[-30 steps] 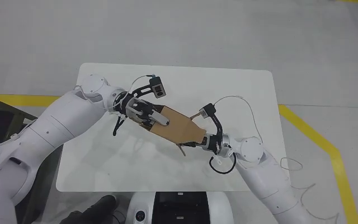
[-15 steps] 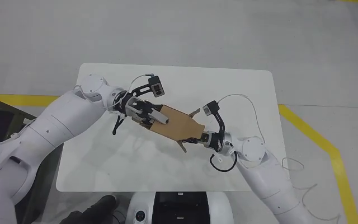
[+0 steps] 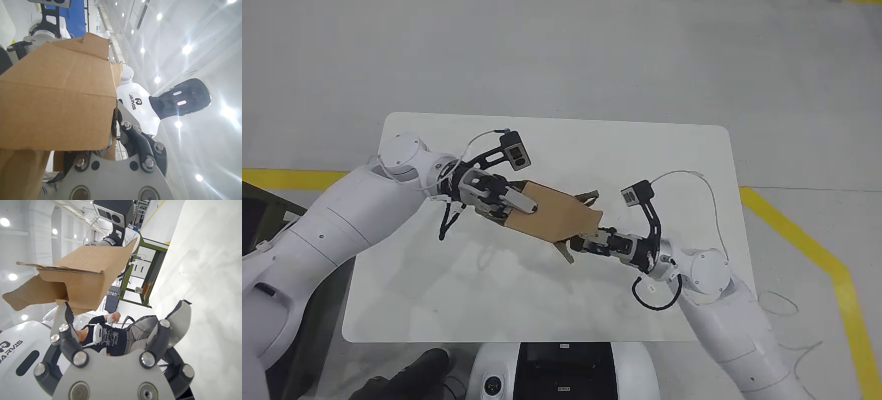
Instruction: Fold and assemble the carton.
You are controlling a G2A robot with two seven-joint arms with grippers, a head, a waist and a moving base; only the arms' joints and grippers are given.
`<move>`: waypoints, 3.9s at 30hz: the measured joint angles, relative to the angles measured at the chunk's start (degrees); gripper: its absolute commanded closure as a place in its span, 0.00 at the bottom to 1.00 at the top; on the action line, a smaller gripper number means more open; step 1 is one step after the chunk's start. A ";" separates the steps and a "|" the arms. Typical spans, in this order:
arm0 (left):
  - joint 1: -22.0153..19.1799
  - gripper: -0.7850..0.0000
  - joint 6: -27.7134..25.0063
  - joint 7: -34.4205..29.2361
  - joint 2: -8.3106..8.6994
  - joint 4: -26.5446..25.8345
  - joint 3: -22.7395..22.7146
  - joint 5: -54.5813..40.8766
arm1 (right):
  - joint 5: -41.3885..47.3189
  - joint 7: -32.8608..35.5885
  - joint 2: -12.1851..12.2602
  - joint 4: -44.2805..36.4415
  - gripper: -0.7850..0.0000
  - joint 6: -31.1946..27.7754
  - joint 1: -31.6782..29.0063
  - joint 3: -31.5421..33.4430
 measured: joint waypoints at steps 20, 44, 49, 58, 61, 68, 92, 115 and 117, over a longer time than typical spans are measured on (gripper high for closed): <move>2.76 1.00 4.25 0.00 -0.48 -2.18 -2.97 -1.78 | 2.79 -1.55 -0.89 3.64 0.00 -3.14 3.65 -3.62; 2.78 1.00 5.44 0.00 -2.15 -1.24 -3.74 -0.40 | -2.52 -5.57 -1.56 3.84 0.00 -1.14 5.57 -7.05; 2.87 1.00 5.56 0.00 -2.26 -1.20 -3.88 -0.05 | -3.06 -6.23 -1.60 3.26 0.00 -0.87 5.41 -7.29; 3.02 1.00 4.98 0.00 -2.14 1.26 -4.10 1.35 | -0.69 -6.02 -0.82 -0.44 0.00 -6.12 2.36 -3.75; 3.25 1.00 4.98 0.00 -2.12 1.17 -3.80 1.89 | 2.83 -5.63 -0.45 -1.19 0.00 -10.47 0.60 -1.44; 3.67 1.00 4.88 0.00 -2.01 0.44 -3.17 2.23 | 16.62 0.74 -0.45 0.59 0.00 -19.14 0.66 -0.54; 4.22 1.00 5.41 0.00 -0.72 -0.71 -1.13 3.17 | 20.15 5.06 -0.97 11.62 0.00 -24.26 6.92 0.81; 5.10 1.00 7.21 0.00 -0.40 0.45 -4.39 -3.02 | 13.97 2.18 -0.78 13.32 0.00 -15.70 4.24 0.02; 5.29 1.00 8.52 0.00 -0.29 -0.51 -4.41 -1.86 | 10.81 1.42 -0.70 13.27 0.00 -13.88 4.17 -0.33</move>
